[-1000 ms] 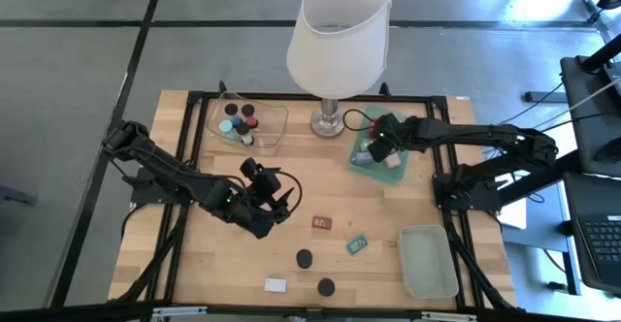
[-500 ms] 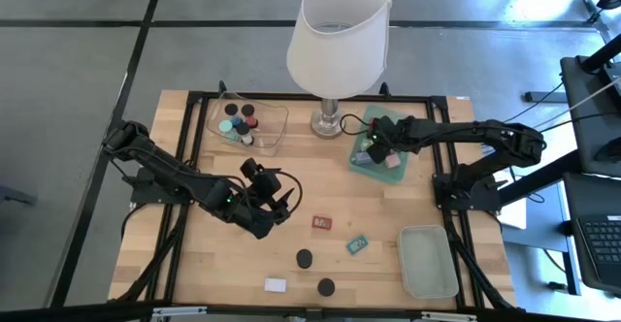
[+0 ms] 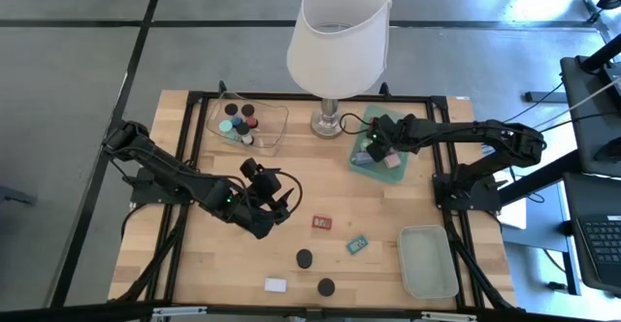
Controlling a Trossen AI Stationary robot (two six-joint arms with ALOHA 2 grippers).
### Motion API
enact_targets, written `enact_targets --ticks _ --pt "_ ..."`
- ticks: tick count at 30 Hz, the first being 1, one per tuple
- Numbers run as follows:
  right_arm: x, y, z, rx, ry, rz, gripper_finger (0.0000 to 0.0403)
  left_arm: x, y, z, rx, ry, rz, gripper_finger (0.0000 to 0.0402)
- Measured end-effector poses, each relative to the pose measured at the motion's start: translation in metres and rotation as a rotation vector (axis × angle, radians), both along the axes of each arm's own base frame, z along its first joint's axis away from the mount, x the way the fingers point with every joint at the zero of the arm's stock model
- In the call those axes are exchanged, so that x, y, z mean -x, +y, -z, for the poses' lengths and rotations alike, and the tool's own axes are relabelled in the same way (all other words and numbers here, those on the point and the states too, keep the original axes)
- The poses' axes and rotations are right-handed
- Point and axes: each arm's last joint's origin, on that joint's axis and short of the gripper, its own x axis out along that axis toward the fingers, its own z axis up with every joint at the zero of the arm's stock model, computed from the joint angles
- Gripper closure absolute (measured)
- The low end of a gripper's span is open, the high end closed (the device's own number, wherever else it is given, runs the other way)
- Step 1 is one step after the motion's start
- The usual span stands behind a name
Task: Pick & Place Office items
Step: Put the red charger adapter into the green bin
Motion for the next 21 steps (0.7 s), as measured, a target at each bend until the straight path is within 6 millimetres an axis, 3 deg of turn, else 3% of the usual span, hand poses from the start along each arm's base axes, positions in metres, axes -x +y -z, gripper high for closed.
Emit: enact_targets --ticks 21 --pt "-0.0007 0.0013 0.0007 -0.049 -0.015 -0.021 0.0170 0.0001 0.0001 0.0002 -0.002 0.003 0.000 0.0096"
